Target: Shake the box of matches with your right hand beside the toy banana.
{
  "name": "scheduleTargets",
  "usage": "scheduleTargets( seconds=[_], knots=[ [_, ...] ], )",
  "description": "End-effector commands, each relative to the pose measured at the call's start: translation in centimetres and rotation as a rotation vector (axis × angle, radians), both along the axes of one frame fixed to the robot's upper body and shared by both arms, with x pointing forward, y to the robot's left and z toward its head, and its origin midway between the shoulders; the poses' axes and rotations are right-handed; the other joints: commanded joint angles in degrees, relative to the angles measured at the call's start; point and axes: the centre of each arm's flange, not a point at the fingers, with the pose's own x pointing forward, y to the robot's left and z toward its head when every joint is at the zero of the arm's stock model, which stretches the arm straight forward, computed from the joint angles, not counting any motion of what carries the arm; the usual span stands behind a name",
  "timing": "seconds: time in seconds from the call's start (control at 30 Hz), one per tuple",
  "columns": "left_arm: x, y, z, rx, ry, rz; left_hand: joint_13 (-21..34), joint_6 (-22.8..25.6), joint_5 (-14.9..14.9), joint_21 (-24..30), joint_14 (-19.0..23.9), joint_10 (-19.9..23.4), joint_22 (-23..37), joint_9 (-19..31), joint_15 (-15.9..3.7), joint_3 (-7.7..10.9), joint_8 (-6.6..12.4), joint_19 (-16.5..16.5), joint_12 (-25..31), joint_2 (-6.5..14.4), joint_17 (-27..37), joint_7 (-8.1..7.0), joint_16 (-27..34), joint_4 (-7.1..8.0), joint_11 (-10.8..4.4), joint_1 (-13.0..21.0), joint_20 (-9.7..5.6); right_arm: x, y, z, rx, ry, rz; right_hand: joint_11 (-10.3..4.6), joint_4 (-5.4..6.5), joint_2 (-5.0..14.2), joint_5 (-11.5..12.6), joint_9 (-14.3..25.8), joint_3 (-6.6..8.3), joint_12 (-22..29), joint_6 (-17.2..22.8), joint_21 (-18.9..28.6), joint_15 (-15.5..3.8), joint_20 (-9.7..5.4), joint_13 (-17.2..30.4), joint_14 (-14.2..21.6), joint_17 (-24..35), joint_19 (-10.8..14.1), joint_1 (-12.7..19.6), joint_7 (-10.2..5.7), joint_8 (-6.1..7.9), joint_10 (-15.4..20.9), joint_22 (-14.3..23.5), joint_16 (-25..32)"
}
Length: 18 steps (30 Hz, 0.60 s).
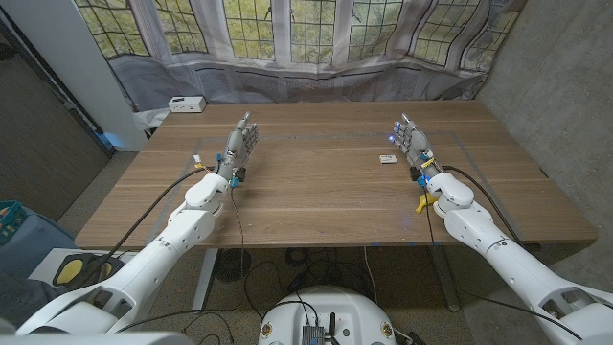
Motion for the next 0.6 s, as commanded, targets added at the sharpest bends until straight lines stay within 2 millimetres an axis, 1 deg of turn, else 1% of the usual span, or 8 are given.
scheduleTargets(
  seconds=[0.03,0.1,0.17,0.23,0.3,0.33,0.43,0.6],
  knots=[
    [-0.7,0.1,0.3,0.003,-0.023,-0.007,0.27,0.06,0.34,0.37,0.10,0.41,0.21,0.14,0.57,0.33,0.45,-0.64,0.30,-0.04,0.30,0.26,0.28,0.07,0.35,0.44,0.21,-1.1,-0.1,-0.1,0.015,-0.048,-0.007,0.33,0.03,-0.09,0.35,0.28,0.41,0.36,0.54,0.11,0.40,-0.01,0.10,0.20,0.30,0.64,0.38,-0.13,0.35,0.27,0.15,0.30],
    [-0.9,0.1,0.4,0.006,-0.032,-0.007,0.27,0.12,0.33,0.38,0.34,0.67,0.22,0.14,0.57,0.32,0.45,-0.64,0.40,-0.02,0.30,0.19,0.36,0.05,0.35,0.46,0.32,-1.3,-0.1,0.0,0.014,-0.057,-0.010,0.34,0.02,-0.06,0.34,0.27,0.41,0.38,0.66,0.16,0.37,0.00,0.10,0.57,0.30,1.00,0.40,-0.19,0.38,0.48,0.15,0.40],
    [-1.1,0.1,0.6,0.000,-0.043,-0.011,0.28,0.66,0.31,0.54,1.07,1.62,0.22,0.15,0.54,0.31,0.60,-0.34,0.75,0.02,0.30,0.16,0.58,0.00,0.27,0.51,0.76,-1.5,-0.1,0.1,0.011,-0.067,-0.012,0.29,-0.02,-0.05,0.34,0.27,0.42,0.45,0.78,0.20,0.43,-0.04,0.10,0.76,0.29,1.31,0.45,-0.23,0.42,0.75,0.15,0.43],
    [-1.3,0.0,0.6,-0.009,-0.053,-0.009,0.29,1.87,0.28,1.03,2.48,2.74,0.24,0.16,0.57,0.29,0.87,1.01,1.09,0.11,0.30,0.16,0.92,-0.10,0.65,0.63,1.99,-1.8,-0.2,0.3,0.010,-0.076,-0.015,0.25,-0.04,-0.03,0.34,0.27,0.43,0.43,1.11,0.26,0.34,-0.07,0.10,1.08,0.28,1.66,0.49,-0.27,0.53,0.85,0.15,0.51],
    [-1.5,0.0,0.7,-0.011,-0.062,-0.001,0.31,2.91,0.26,1.35,3.48,3.90,0.24,0.15,0.95,0.31,1.09,2.03,1.46,0.21,0.30,0.23,1.12,-0.18,0.76,0.75,2.78,-2.0,-0.3,0.5,-0.004,-0.090,-0.014,0.16,-0.07,-0.02,0.34,0.27,0.44,0.43,1.26,0.30,0.29,-0.13,0.10,1.33,0.27,1.94,0.54,-0.25,0.57,0.95,0.15,0.57],
    [-1.5,0.0,0.8,-0.012,-0.064,0.002,0.32,3.27,0.25,1.41,3.90,4.39,0.24,0.14,0.97,0.33,1.15,2.29,1.61,0.26,0.30,0.38,1.20,-0.22,0.73,0.81,2.93,-2.1,-0.4,0.5,0.000,-0.095,-0.015,0.11,-0.08,-0.01,0.34,0.27,0.45,0.44,1.25,0.31,0.31,-0.12,0.10,1.39,0.27,2.03,0.55,-0.28,0.56,1.01,0.15,0.58],
    [-1.5,0.0,0.9,-0.007,-0.065,0.003,0.33,4.01,0.23,1.68,4.79,5.11,0.24,0.14,0.83,0.36,1.24,3.29,1.79,0.34,0.29,0.52,1.35,-0.30,0.96,0.95,2.89,-2.3,-0.5,0.7,-0.001,-0.109,-0.013,0.02,-0.15,0.04,0.34,0.27,0.50,0.49,1.37,0.34,0.19,-0.15,0.10,1.84,0.25,2.41,0.68,-0.34,0.58,1.33,0.15,0.69],
    [-1.1,-0.1,1.5,0.021,-0.073,-0.003,0.34,4.94,0.19,2.09,6.32,6.54,0.22,0.14,0.78,0.41,1.27,4.98,2.15,0.46,0.28,0.56,1.58,-0.45,0.61,1.19,2.64,-2.6,-0.7,0.9,-0.019,-0.126,-0.023,-0.07,-0.29,0.18,0.34,0.28,0.62,0.53,2.34,0.41,-0.13,-0.17,0.09,2.62,0.22,3.24,1.00,-0.18,0.88,1.85,0.15,0.84]
  ],
)
